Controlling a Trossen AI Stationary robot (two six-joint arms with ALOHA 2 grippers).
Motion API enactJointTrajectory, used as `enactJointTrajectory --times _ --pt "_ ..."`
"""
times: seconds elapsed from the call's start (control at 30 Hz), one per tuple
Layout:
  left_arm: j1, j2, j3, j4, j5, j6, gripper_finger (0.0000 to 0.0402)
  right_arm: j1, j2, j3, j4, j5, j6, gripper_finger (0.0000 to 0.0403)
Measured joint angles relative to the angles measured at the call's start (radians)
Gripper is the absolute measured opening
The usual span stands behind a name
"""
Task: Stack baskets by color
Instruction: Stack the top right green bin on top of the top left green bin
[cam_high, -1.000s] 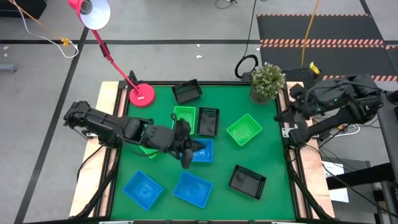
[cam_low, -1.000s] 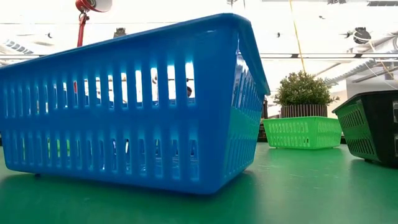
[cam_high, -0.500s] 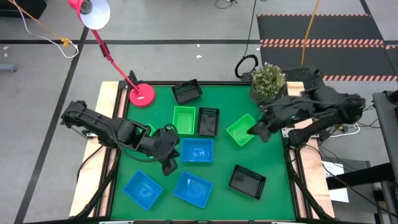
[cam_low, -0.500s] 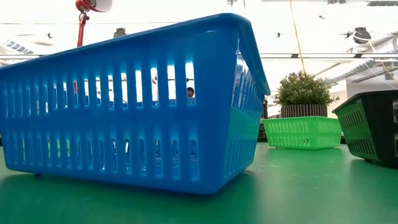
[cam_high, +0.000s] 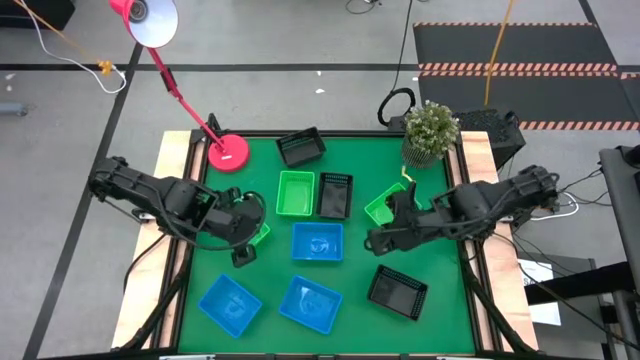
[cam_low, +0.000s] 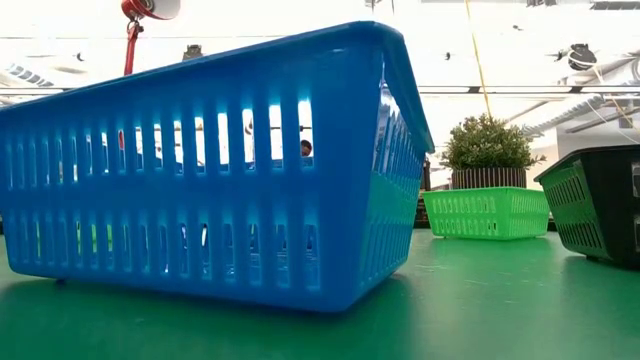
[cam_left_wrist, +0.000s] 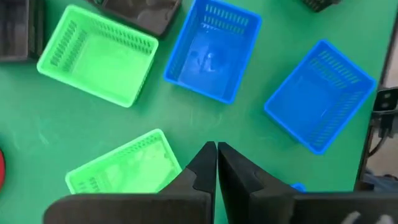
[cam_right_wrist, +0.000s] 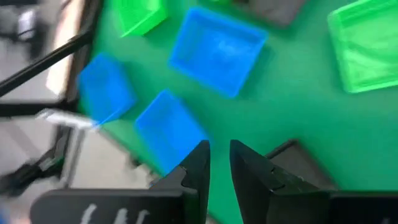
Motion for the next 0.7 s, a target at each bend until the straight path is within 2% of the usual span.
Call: enactJointTrajectory --times 0.13,0.23,0.37,0.47,0.6,0.7 --pt "0.002 -0.024 0.0 0.0 -0.004 0.052 0.0003 -0.024 0.008 0.0 -0.05 -0.003 -0.005 0.0057" --pt "0.011 -0.026 0.0 0.0 -0.01 0.056 0.0011 -0.054 -0.003 0.0 -0.09 -0.004 -0.032 0.0057" --pt "0.013 -0.026 0.0 0.0 -0.012 0.055 0.0024 -0.094 -0.005 0.0 -0.158 0.083 -0.029 0.0057" --pt "0.013 -0.023 0.0 0.0 -0.014 0.05 0.0025 -0.122 -0.005 -0.001 -0.187 0.101 -0.005 0.0057" --pt "0.015 -0.023 0.0 0.0 -0.044 0.037 0.0026 -0.166 -0.008 -0.061 -0.19 0.1 -0.017 0.0067" --pt "0.017 -0.024 0.0 -0.002 -0.055 0.05 0.0026 -0.201 -0.022 -0.135 -0.202 0.067 0.078 0.0084"
